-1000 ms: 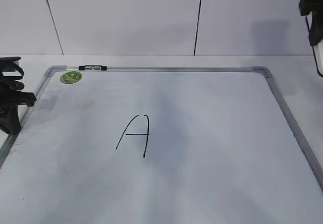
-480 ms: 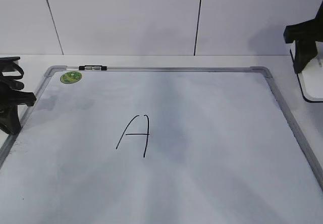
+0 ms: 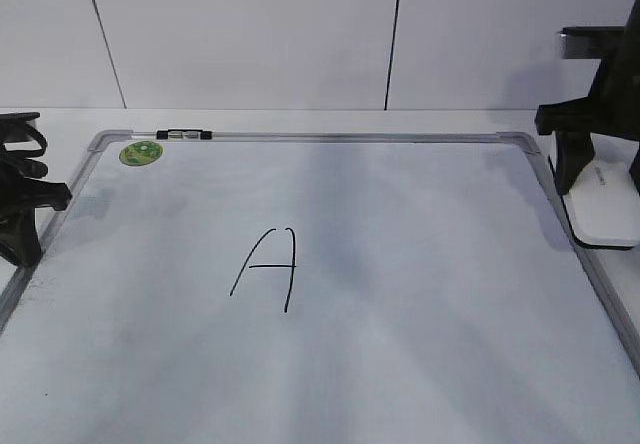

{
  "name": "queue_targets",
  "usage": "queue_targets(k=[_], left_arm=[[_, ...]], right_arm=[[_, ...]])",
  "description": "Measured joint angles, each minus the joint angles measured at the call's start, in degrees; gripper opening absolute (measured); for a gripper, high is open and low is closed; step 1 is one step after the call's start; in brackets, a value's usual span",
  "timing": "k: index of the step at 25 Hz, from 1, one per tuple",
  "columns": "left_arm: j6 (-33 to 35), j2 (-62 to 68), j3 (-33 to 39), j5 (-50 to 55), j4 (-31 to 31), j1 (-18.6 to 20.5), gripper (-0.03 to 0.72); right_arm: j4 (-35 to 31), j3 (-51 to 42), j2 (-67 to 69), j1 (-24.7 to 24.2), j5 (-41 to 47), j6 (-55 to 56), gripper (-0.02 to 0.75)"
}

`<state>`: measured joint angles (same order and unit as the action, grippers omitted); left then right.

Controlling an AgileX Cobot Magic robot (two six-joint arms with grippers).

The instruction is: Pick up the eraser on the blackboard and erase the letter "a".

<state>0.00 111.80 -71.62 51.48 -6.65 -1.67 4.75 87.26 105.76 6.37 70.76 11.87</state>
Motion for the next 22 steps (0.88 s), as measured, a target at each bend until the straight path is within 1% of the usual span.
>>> queue_targets(k=[3, 11, 22], left_arm=[[0.0, 0.0, 0.0, 0.0, 0.0, 0.0, 0.03], [0.0, 0.0, 0.0, 0.0, -0.19, 0.0, 0.03], [0.0, 0.0, 0.0, 0.0, -0.19, 0.0, 0.031]], right_arm=[[-1.27, 0.0, 1.72, -1.4, -0.1, -0.74, 0.556], [-4.75, 0.33, 5.91, -1.67, -0.39, -3.82, 0.556], [-5.95, 2.17, 9.29, -1.67, -0.85, -4.87, 0.556]])
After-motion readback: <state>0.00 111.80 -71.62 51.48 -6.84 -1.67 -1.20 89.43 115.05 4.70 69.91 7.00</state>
